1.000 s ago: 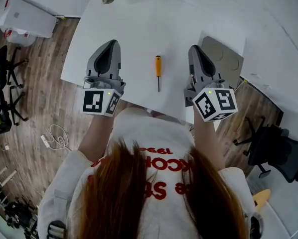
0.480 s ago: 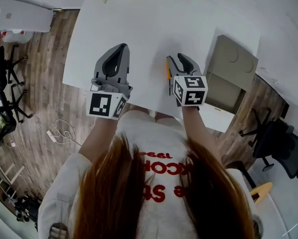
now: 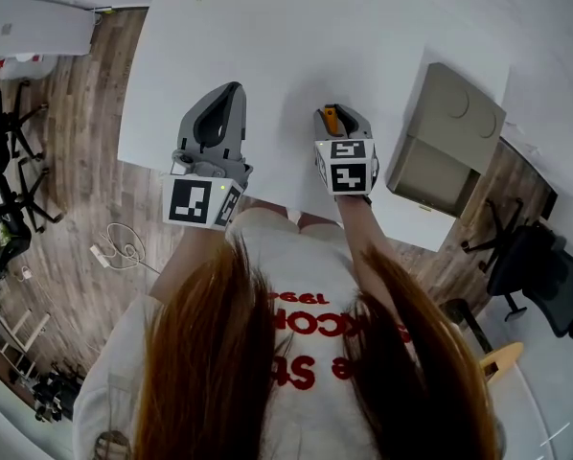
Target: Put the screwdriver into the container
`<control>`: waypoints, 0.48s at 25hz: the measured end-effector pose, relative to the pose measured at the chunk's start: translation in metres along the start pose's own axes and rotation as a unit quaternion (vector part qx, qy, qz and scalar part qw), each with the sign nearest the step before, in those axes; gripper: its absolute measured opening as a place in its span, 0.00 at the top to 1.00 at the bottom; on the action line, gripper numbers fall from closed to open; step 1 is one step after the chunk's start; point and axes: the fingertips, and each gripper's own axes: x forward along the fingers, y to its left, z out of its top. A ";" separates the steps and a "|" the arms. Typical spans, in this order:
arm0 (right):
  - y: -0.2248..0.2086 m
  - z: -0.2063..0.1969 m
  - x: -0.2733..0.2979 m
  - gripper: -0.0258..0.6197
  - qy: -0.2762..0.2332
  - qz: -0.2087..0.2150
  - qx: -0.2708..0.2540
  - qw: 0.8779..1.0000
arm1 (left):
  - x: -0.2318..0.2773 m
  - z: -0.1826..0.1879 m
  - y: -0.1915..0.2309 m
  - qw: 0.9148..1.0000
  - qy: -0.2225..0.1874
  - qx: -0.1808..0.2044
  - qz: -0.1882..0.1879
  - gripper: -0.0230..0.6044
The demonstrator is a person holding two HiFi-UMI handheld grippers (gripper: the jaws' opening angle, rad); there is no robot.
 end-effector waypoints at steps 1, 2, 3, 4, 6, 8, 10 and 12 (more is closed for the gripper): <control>0.000 0.000 0.001 0.75 0.000 0.005 0.005 1.000 | 0.000 0.000 0.001 1.000 -0.001 0.000 0.001 0.96; 0.000 0.001 0.001 0.76 -0.001 0.011 0.013 1.000 | 0.001 0.001 0.002 1.000 -0.002 0.001 0.002 0.96; 0.000 0.002 0.000 0.76 -0.006 0.018 0.021 1.000 | 0.001 0.002 0.003 1.000 -0.003 0.001 0.003 0.96; -0.001 0.005 -0.003 0.77 -0.016 0.026 0.028 0.999 | 0.001 0.003 0.003 1.000 -0.004 0.001 0.004 0.96; -0.003 0.018 -0.012 0.77 -0.046 0.040 0.038 0.997 | 0.001 0.008 0.003 1.000 -0.009 0.002 0.006 0.96; -0.005 0.036 -0.025 0.78 -0.082 0.054 0.043 0.994 | 0.000 0.014 0.003 1.000 -0.016 0.003 0.008 0.96; -0.006 0.055 -0.041 0.78 -0.120 0.066 0.047 0.989 | -0.001 0.022 0.002 1.000 -0.024 0.005 0.009 0.96; -0.008 0.078 -0.057 0.78 -0.159 0.073 0.046 0.983 | -0.001 0.031 0.000 0.999 -0.034 0.010 0.009 0.96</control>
